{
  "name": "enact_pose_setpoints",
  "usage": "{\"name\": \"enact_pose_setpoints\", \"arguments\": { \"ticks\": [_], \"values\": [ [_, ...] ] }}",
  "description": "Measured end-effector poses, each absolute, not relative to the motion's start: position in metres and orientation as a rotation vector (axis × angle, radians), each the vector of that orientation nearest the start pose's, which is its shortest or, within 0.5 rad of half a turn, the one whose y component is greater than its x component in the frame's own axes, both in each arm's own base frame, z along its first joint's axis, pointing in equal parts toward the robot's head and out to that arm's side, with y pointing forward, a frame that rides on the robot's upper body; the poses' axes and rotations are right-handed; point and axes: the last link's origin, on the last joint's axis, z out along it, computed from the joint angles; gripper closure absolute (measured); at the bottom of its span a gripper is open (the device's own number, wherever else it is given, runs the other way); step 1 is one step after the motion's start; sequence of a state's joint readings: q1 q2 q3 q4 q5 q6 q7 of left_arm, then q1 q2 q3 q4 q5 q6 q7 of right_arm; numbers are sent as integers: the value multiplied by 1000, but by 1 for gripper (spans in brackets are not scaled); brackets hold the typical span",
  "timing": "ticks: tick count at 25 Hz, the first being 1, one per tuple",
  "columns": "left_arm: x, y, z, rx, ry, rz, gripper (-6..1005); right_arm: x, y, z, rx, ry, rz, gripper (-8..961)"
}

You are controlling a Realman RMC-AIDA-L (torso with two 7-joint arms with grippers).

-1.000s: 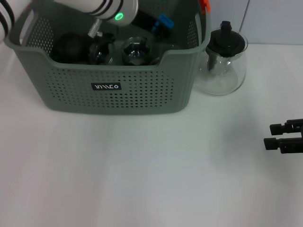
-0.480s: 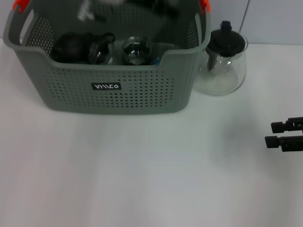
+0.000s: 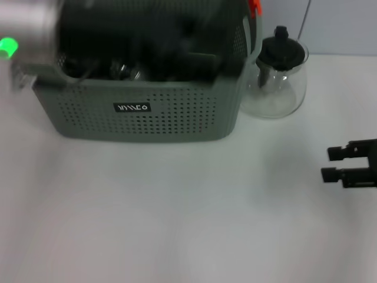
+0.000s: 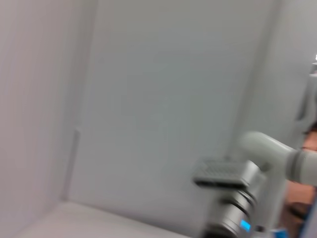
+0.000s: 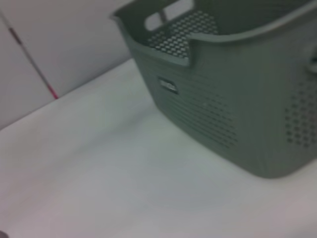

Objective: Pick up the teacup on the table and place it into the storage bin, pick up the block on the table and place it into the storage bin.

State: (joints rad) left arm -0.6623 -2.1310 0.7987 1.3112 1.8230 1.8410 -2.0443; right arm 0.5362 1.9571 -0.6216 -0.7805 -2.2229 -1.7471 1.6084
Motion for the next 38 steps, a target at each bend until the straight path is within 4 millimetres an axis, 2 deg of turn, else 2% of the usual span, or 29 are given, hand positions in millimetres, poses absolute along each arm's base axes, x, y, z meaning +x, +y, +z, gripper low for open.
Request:
{"name": "enact_pose_setpoints", "arguments": {
  "ticks": [2, 3, 4, 5, 9, 13, 17, 22, 25, 33, 38],
  "values": [
    [-130, 329, 69, -2948, -497, -878, 176, 283, 324, 58, -2846, 785, 439, 300],
    [-130, 329, 69, -2948, -497, -878, 176, 281, 325, 56, -2854, 773, 451, 299],
    [-156, 320, 63, -2915, -560, -870, 175, 279, 326, 52, -2865, 762, 464, 299],
    [-174, 314, 58, -2888, -586, -846, 171, 277, 326, 50, -2874, 750, 473, 299],
    [-211, 302, 43, -2862, -671, -729, 155, 265, 331, 35, -2910, 682, 507, 298],
    [-237, 302, 21, -2868, -776, -595, 138, 249, 338, 20, -2943, 596, 514, 219],
    [-247, 302, 6, -2891, -777, -542, 135, 239, 342, 7, -2971, 550, 482, 163],
    [-256, 306, -6, -2866, -791, -514, 136, 237, 344, 1, -2975, 540, 458, 102],
    [-259, 305, -14, -2870, -788, -515, 137, 236, 345, -3, -2973, 538, 457, 102],
    [-262, 303, -20, -2874, -789, -517, 136, 236, 341, -7, -2970, 481, 490, 103],
    [-261, 300, -23, -2891, -730, -553, 134, 235, 337, -7, -2959, 429, 546, 33]
  ]
}}
